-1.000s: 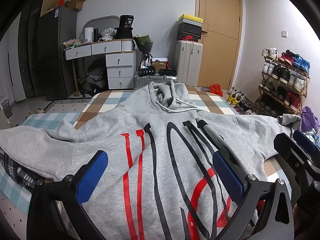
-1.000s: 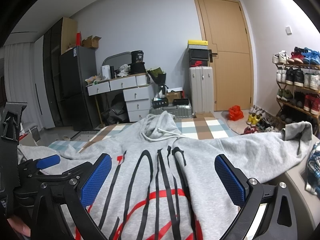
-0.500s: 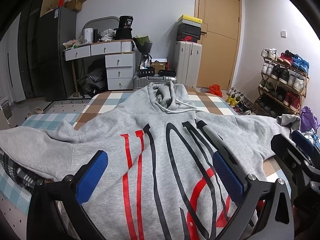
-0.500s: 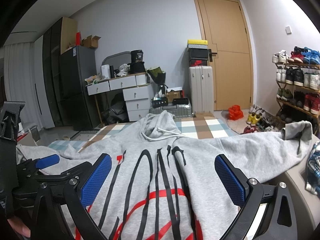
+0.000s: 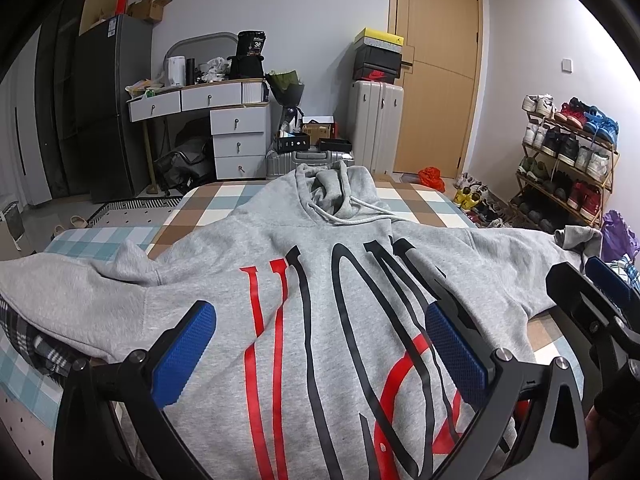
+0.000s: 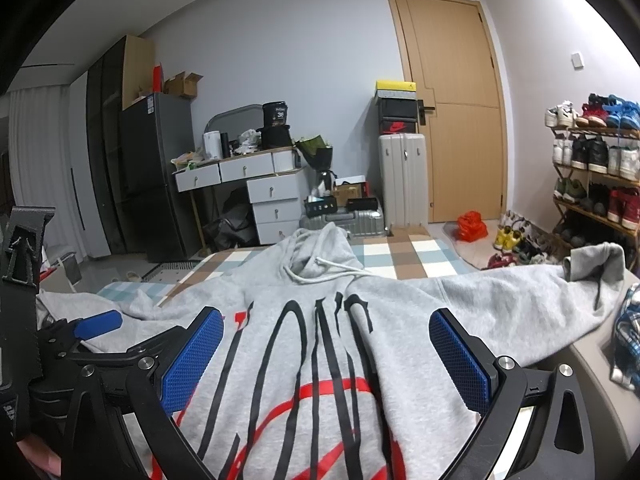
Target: Fold large clothes
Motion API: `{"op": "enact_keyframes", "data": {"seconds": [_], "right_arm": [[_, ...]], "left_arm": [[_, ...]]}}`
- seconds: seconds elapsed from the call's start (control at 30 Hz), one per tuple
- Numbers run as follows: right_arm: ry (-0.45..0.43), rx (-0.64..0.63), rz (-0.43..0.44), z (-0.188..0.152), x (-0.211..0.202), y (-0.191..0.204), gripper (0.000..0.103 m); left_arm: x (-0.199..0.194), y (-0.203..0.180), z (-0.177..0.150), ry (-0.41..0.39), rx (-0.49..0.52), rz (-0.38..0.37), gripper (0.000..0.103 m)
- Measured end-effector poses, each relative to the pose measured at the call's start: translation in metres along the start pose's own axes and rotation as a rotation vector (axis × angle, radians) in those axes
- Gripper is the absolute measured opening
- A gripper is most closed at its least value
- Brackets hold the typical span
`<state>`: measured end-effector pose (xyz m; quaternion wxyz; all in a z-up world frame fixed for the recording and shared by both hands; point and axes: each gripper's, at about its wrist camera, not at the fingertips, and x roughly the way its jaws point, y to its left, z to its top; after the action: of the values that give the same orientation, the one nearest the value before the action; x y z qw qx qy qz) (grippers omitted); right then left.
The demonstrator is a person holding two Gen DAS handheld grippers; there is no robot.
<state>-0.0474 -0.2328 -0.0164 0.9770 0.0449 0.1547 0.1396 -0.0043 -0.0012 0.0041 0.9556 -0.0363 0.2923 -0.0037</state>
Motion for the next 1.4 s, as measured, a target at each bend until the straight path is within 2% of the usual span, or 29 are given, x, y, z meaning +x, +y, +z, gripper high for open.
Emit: {"op": "enact_keyframes", "data": {"seconds": [0.57, 0.7, 0.93, 1.03, 1.23, 1.3, 1.4], "right_arm": [[0.009, 0.002, -0.006, -0.005, 0.004, -0.002, 0.103], [0.011, -0.007, -0.032, -0.008, 0.006, -0.003, 0.103], [0.028, 0.092, -0.081, 0.010, 0.008, -0.037, 0.103], [0.053, 0.041, -0.086, 0.033, 0.009, -0.059, 0.103], [0.105, -0.072, -0.235, 0.094, 0.012, -0.128, 0.103], [0.192, -0.170, -0.353, 0.114, 0.030, -0.162, 0.103], [0.310, -0.338, -0.527, 0.125, 0.062, -0.204, 0.103]], "left_arm": [[0.002, 0.001, -0.002, 0.000, 0.001, 0.008, 0.102], [0.002, 0.001, -0.003, 0.002, 0.006, 0.009, 0.102], [0.004, 0.000, -0.004, 0.008, 0.008, 0.009, 0.102], [0.008, -0.002, -0.005, 0.029, 0.017, 0.001, 0.102], [0.012, -0.011, -0.007, 0.043, 0.054, -0.022, 0.102], [0.015, -0.015, -0.008, 0.057, 0.064, -0.029, 0.102], [0.021, -0.019, -0.011, 0.078, 0.083, -0.037, 0.102]]}}
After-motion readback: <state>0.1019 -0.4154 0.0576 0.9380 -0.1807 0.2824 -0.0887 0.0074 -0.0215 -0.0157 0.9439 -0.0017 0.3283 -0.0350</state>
